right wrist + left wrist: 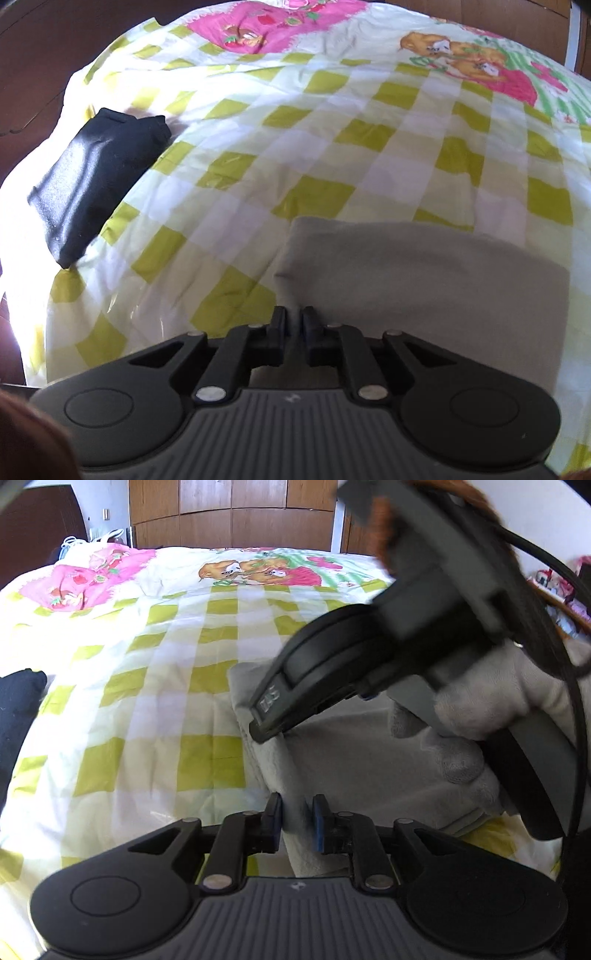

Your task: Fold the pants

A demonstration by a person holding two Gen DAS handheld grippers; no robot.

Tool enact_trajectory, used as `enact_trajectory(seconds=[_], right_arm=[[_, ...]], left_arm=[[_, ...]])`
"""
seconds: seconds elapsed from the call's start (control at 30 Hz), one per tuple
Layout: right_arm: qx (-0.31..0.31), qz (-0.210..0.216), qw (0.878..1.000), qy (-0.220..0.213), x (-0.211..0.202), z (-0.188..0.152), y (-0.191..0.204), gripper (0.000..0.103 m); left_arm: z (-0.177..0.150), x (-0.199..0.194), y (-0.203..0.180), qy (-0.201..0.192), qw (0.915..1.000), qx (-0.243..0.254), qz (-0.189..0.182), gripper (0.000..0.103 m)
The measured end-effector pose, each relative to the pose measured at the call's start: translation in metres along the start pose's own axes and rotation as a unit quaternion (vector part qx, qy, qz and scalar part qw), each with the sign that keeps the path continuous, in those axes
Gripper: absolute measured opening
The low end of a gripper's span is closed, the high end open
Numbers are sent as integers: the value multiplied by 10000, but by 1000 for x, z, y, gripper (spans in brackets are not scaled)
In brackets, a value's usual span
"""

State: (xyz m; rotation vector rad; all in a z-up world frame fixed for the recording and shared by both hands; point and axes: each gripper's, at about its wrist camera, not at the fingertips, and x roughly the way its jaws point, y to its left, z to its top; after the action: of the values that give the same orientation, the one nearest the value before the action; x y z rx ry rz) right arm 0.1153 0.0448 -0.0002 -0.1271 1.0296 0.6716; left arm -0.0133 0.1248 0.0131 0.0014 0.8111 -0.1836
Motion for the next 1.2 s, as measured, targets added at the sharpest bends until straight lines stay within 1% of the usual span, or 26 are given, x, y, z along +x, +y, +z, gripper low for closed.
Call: enact_trajectory(seconds=[0.03, 0.07, 0.13, 0.23, 0.3, 0.37, 0.43, 0.53, 0.57, 0.63, 0.67, 0.7, 0.73, 0.8, 0.87, 0.93, 1.0, 1.1, 1.2], right_arm=[[48, 44, 9999, -78, -4, -2, -1, 12], [104, 130, 9997, -203, -12, -2, -3, 16], [160, 269, 9986, -417, -32, 0, -6, 16], [109, 275, 9969, -734, -67, 0, -15, 17], [71, 110, 9956, -928, -87, -5, -25, 18], [-12, -184, 9947, -1016, -100, -17, -35, 18], [-36, -456, 9940, -996, -106, -32, -45, 20], [154, -509, 9955, -784, -105, -58, -62, 21], [202, -509, 9959, -726, -104, -65, -65, 20], [403, -528, 9963, -549, -96, -82, -73, 23], [503, -507, 9965, -433, -91, -89, -77, 22], [586, -501, 9964, -348, -88, -96, -79, 22], [582, -493, 9965, -338, -88, -102, -80, 22], [638, -459, 9955, -520, -101, -110, -82, 22], [904, -435, 9927, -667, -116, -120, -90, 23], [1020, -436, 9923, -559, -119, -130, -95, 24], [926, -420, 9942, -348, -118, -139, -91, 25], [833, -370, 9952, -346, -131, -143, -86, 25], [966, -372, 9928, -610, -147, -136, -94, 24]], left_arm=[[1, -3, 2, -30, 10000, 56, 11, 36], [2, -6, 2, -56, 9999, 124, 54, 36], [2, -15, -1, -99, 9995, 256, 157, 36], [7, -29, 0, -246, 9991, 244, 256, 36], [14, -35, -4, -423, 9983, 259, 299, 36], [25, -35, -9, -583, 9974, 336, 244, 36], [36, -25, -17, -686, 9962, 487, 210, 36], [46, 3, -26, -625, 9959, 643, 107, 36], [46, 17, -26, -522, 9958, 723, 209, 36], [42, 43, -24, -159, 9954, 849, 425, 36], [38, 54, -21, -2, 9953, 841, 473, 37], [35, 57, -19, 35, 9955, 822, 464, 37], [35, 56, -20, 14, 9955, 824, 467, 37], [36, 48, -24, -51, 9950, 863, 495, 37], [37, 45, -28, -67, 9949, 886, 470, 37], [36, 46, -30, -6, 9943, 940, 494, 37], [34, 46, -31, 13, 9940, 959, 533, 37], [34, 32, -32, -62, 9945, 932, 481, 37], [34, 19, -29, -162, 9947, 899, 477, 38]])
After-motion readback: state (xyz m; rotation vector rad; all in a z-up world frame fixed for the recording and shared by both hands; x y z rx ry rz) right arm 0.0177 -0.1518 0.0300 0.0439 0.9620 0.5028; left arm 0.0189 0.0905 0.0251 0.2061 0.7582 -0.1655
